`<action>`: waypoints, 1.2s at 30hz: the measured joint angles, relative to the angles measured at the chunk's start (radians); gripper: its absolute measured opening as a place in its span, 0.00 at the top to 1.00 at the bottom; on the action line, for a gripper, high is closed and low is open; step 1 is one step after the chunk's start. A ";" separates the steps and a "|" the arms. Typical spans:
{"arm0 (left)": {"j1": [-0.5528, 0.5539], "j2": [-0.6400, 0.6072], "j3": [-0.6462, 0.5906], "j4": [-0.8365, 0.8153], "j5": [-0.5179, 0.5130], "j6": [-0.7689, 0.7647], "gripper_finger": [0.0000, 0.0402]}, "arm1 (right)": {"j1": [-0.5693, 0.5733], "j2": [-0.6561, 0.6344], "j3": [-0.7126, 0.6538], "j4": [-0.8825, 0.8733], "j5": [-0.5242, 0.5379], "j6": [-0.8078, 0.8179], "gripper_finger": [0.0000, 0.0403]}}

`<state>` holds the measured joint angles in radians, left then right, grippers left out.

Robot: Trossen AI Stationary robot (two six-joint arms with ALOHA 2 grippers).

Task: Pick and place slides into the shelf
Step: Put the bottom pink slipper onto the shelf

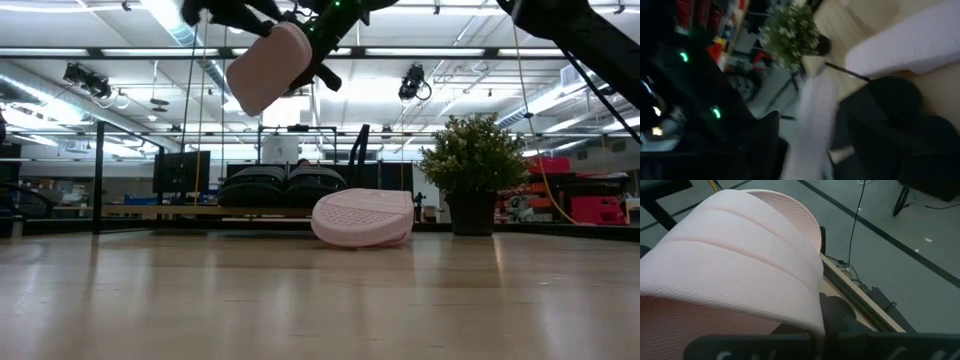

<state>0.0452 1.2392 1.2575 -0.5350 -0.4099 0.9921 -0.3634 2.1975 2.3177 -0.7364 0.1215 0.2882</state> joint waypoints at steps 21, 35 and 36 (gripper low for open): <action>-0.007 0.089 -0.002 0.094 -0.111 0.041 0.54 | 0.017 0.000 0.000 -0.006 -0.015 -0.019 0.98; -0.031 0.089 -0.002 0.100 -0.194 0.001 0.79 | 0.018 0.000 0.000 -0.001 -0.040 -0.073 0.90; -0.031 0.089 -0.002 0.103 -0.205 -0.014 0.78 | 0.017 0.000 0.000 0.000 -0.045 -0.078 0.87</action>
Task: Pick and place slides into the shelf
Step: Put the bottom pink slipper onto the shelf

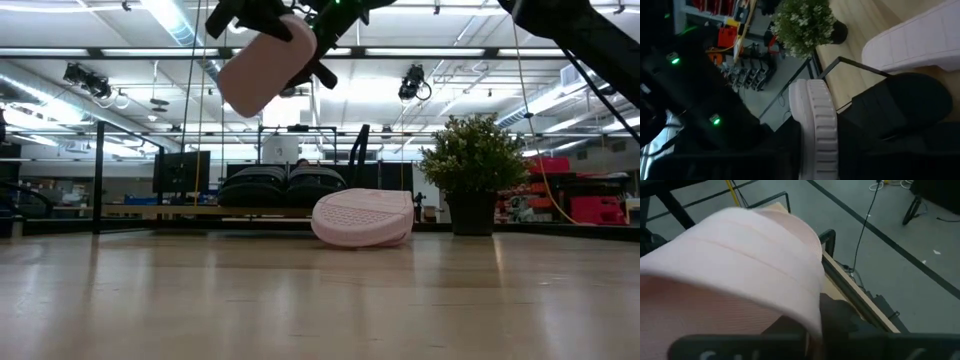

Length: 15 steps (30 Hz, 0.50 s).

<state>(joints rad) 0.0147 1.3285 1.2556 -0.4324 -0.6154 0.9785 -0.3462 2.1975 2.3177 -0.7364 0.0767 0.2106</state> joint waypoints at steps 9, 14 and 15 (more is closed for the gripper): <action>-0.009 -0.079 -0.002 -0.039 -0.049 -0.201 0.80 | -0.003 -0.018 0.012 -0.015 -0.014 -0.058 0.65; -0.019 -0.170 -0.002 -0.083 -0.041 -0.308 0.80 | -0.009 -0.044 0.013 0.002 -0.015 -0.078 0.54; -0.019 -0.187 -0.002 -0.093 -0.039 -0.332 0.80 | -0.011 -0.047 0.013 0.010 -0.016 -0.088 0.53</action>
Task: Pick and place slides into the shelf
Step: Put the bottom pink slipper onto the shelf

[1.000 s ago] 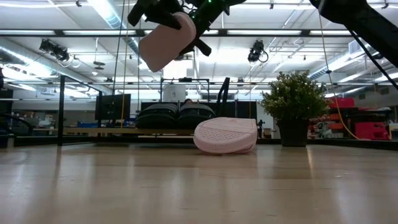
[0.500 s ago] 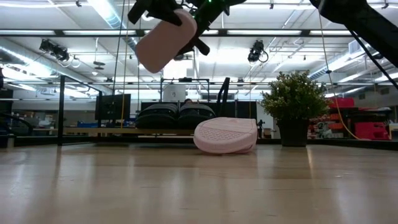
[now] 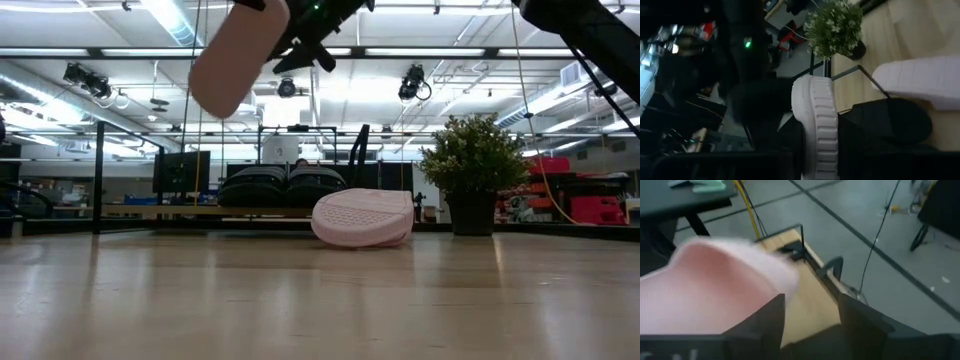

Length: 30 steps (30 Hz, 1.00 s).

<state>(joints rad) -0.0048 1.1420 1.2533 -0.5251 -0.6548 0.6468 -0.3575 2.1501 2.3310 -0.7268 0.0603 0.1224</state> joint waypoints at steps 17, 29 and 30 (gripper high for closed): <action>0.100 -0.311 -0.041 -0.013 0.145 -0.220 0.80 | 0.020 -0.063 -0.004 0.112 -0.273 -0.203 0.52; 0.161 -0.468 -0.249 0.063 0.350 -0.297 0.79 | 0.101 -0.068 -0.004 0.253 -0.322 -0.351 0.48; 0.161 -0.475 -0.265 0.072 0.368 -0.300 0.80 | 0.106 -0.068 -0.004 0.255 -0.322 -0.345 0.48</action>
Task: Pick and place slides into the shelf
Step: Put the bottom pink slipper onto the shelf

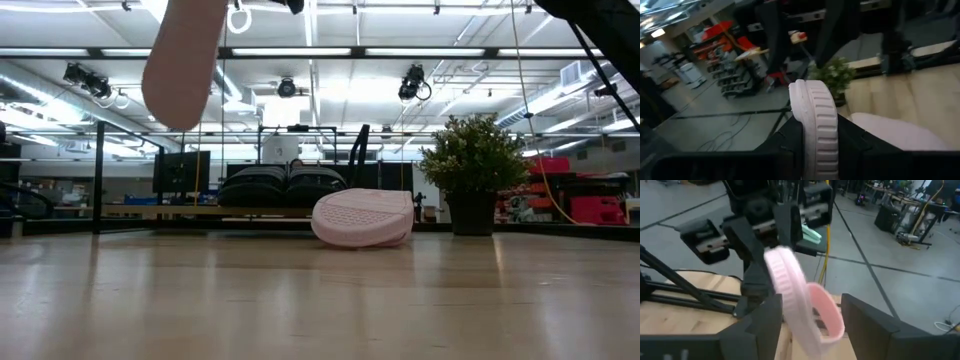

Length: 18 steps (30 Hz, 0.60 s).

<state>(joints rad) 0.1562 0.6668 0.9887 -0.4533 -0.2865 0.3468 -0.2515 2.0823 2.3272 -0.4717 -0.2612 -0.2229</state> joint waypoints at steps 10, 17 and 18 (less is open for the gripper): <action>0.000 -0.029 -0.093 0.141 0.084 0.003 0.79 | 0.033 0.000 0.000 0.002 -0.085 0.010 0.47; 0.000 -0.028 -0.095 0.150 0.116 0.004 0.82 | 0.032 0.000 0.000 0.002 -0.077 0.028 0.47; 0.000 -0.028 -0.095 0.150 0.116 0.004 0.81 | 0.032 0.001 0.000 0.002 -0.077 0.028 0.47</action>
<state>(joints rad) 0.1562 0.6384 0.8937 -0.3037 -0.1705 0.3504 -0.2195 2.0830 2.3272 -0.4698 -0.3382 -0.1947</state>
